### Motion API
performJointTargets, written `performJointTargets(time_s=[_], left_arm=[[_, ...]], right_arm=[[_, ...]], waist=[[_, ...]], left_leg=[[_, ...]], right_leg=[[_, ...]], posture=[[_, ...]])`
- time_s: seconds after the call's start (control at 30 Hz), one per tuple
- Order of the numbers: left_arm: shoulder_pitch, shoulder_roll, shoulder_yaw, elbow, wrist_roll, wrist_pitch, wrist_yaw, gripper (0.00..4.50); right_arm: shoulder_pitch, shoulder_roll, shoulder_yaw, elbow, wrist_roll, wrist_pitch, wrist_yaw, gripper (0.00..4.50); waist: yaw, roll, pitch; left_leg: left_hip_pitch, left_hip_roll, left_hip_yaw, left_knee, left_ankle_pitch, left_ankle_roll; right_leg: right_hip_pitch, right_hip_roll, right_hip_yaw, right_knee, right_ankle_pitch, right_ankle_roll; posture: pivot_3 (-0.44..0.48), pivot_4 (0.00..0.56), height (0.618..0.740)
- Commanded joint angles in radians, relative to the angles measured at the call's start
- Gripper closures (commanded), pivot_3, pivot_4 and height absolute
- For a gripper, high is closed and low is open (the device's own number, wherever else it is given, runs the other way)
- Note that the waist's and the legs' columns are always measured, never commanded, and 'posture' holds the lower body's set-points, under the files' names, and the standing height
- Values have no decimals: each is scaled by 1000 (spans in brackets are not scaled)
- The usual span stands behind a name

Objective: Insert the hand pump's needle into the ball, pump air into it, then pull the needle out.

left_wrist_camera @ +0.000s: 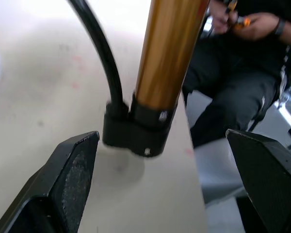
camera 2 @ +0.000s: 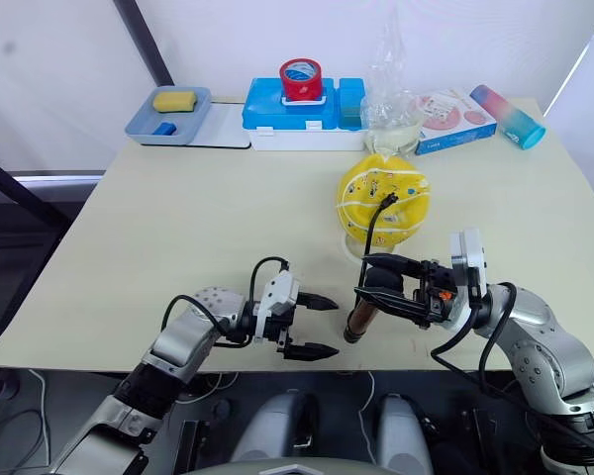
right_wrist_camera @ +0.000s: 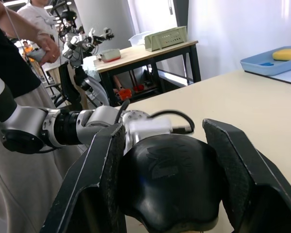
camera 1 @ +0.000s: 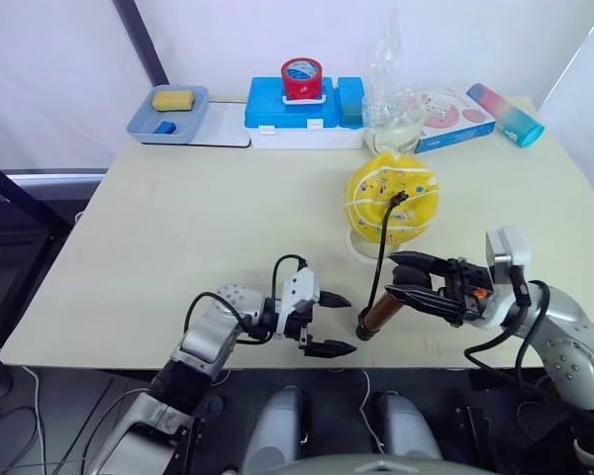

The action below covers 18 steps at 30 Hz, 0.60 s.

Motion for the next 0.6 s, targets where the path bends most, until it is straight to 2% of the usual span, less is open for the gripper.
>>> performJointTargets(time_s=[0.03,0.2,0.6], left_arm=[[-36,-34,-36,24,54,-46,31,31],[-53,-69,-45,79,100,-61,75,31],[-12,-98,-25,32,68,-26,97,31]], right_arm=[[-3,-7,-26,-56,16,-19,-4,2459],[-1,-11,-27,-55,18,-16,-10,2459],[-17,-2,-15,-48,25,-8,-37,2459]], waist=[[1,0,0],[-2,0,0],[-1,0,0]], left_leg=[[0,0,0,0,0,0],[0,0,0,0,0,0],[0,1,0,0,0,0]], right_leg=[[0,0,0,0,0,0],[0,0,0,0,0,0],[0,0,0,0,0,0]], posture=[[0,150,739],[0,150,739],[0,150,739]])
